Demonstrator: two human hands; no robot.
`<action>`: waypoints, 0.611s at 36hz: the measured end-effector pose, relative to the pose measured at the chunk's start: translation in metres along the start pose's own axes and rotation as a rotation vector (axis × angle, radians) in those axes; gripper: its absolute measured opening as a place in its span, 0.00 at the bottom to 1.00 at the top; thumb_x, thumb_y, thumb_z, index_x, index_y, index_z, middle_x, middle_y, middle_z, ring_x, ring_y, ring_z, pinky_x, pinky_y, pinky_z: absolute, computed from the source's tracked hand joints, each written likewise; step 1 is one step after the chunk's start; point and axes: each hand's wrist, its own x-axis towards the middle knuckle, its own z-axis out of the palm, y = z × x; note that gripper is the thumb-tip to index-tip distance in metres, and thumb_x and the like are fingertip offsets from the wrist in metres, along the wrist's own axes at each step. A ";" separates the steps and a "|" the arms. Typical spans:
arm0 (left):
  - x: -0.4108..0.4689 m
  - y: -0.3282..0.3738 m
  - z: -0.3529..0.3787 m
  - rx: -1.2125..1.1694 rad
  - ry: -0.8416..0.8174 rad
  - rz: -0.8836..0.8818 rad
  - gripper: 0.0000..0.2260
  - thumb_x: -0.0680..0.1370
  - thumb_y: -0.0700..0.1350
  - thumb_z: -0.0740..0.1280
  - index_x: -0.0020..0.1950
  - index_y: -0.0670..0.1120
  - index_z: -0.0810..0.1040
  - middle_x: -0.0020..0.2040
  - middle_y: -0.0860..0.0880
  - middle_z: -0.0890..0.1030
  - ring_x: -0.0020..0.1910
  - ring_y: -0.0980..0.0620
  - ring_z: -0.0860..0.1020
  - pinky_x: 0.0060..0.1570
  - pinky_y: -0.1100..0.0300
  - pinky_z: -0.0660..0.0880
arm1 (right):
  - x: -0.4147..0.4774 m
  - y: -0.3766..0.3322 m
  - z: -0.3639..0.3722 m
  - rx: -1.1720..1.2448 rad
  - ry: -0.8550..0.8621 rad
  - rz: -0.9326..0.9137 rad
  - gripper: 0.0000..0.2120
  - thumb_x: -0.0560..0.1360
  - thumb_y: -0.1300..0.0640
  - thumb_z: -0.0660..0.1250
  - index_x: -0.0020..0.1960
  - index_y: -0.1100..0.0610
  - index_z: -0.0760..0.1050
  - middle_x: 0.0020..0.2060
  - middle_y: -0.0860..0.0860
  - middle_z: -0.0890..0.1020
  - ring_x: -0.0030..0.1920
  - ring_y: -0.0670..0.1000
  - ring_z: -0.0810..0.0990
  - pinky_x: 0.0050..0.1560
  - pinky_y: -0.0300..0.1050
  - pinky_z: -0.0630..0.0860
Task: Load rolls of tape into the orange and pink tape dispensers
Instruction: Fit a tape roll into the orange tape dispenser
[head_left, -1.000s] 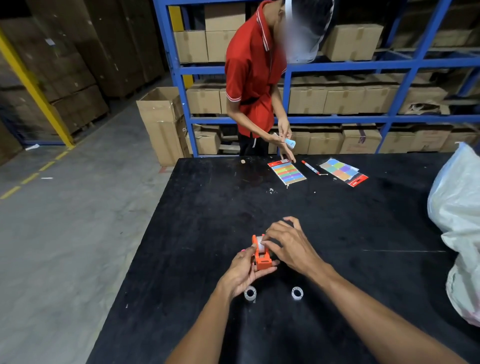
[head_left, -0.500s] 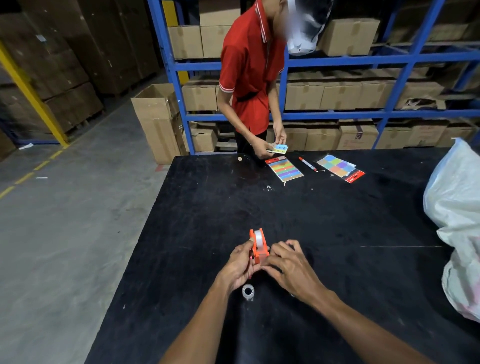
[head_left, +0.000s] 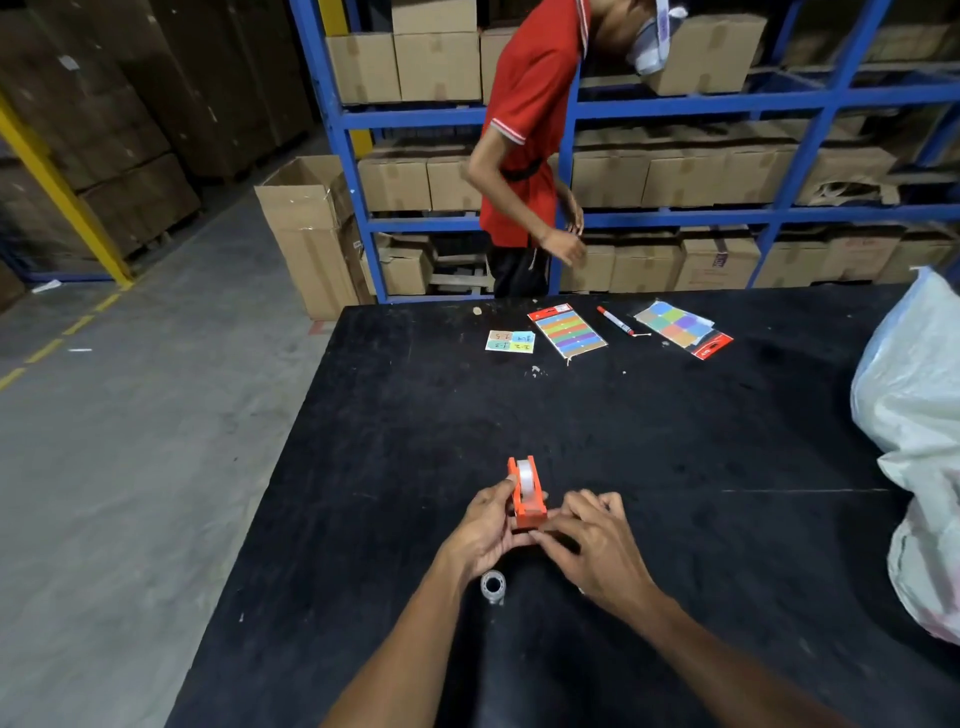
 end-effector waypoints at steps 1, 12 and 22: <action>0.003 -0.001 0.000 -0.003 0.004 -0.003 0.20 0.85 0.51 0.56 0.57 0.37 0.80 0.55 0.37 0.84 0.51 0.40 0.85 0.54 0.40 0.80 | 0.000 0.005 0.000 0.057 0.019 0.078 0.05 0.77 0.46 0.70 0.46 0.46 0.82 0.37 0.41 0.73 0.40 0.44 0.75 0.45 0.47 0.69; 0.041 -0.025 0.013 0.107 0.015 -0.076 0.21 0.86 0.48 0.52 0.62 0.36 0.78 0.49 0.41 0.87 0.51 0.46 0.85 0.50 0.57 0.80 | 0.025 0.044 0.015 0.632 -0.248 0.665 0.13 0.81 0.63 0.64 0.53 0.53 0.86 0.33 0.36 0.85 0.35 0.37 0.84 0.37 0.32 0.78; 0.094 -0.068 0.008 0.226 0.236 0.026 0.15 0.85 0.45 0.58 0.56 0.41 0.83 0.54 0.37 0.85 0.47 0.49 0.83 0.58 0.51 0.78 | 0.011 0.086 0.066 0.569 -0.248 0.689 0.08 0.79 0.58 0.69 0.54 0.54 0.86 0.45 0.41 0.87 0.44 0.32 0.82 0.47 0.32 0.79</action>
